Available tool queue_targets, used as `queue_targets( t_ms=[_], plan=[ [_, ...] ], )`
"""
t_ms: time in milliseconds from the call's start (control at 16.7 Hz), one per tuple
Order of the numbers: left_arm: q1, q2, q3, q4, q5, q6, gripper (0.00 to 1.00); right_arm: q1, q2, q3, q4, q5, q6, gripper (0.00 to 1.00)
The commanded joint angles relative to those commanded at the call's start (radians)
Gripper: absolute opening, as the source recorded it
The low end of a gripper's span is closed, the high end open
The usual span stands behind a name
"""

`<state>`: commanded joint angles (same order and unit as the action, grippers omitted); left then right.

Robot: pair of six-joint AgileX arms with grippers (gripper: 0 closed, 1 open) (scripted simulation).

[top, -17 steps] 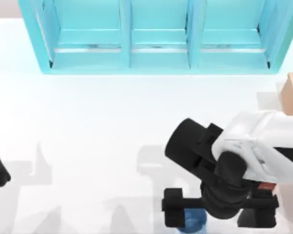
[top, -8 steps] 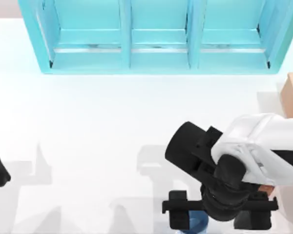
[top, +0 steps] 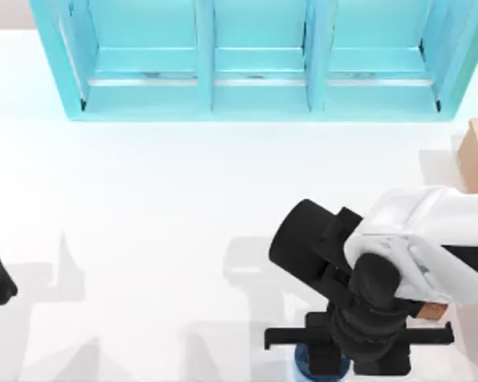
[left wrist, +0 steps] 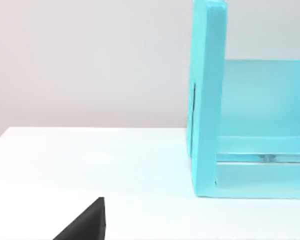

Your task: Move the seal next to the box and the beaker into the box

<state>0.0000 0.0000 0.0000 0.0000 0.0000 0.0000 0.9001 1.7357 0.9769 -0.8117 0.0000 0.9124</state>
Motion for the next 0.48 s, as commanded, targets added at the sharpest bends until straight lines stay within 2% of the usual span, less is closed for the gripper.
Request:
queue_targets(
  t_ms=[60, 120, 480],
  plan=[
    [0.000, 0.000, 0.000, 0.000, 0.000, 0.000, 1.00, 0.000, 0.000, 0.000, 0.000, 0.000, 0.000, 0.02],
    [0.000, 0.000, 0.000, 0.000, 0.000, 0.000, 1.00, 0.000, 0.000, 0.000, 0.000, 0.000, 0.000, 0.00],
    [0.000, 0.000, 0.000, 0.000, 0.000, 0.000, 1.00, 0.000, 0.000, 0.000, 0.000, 0.000, 0.000, 0.00]
  ],
)
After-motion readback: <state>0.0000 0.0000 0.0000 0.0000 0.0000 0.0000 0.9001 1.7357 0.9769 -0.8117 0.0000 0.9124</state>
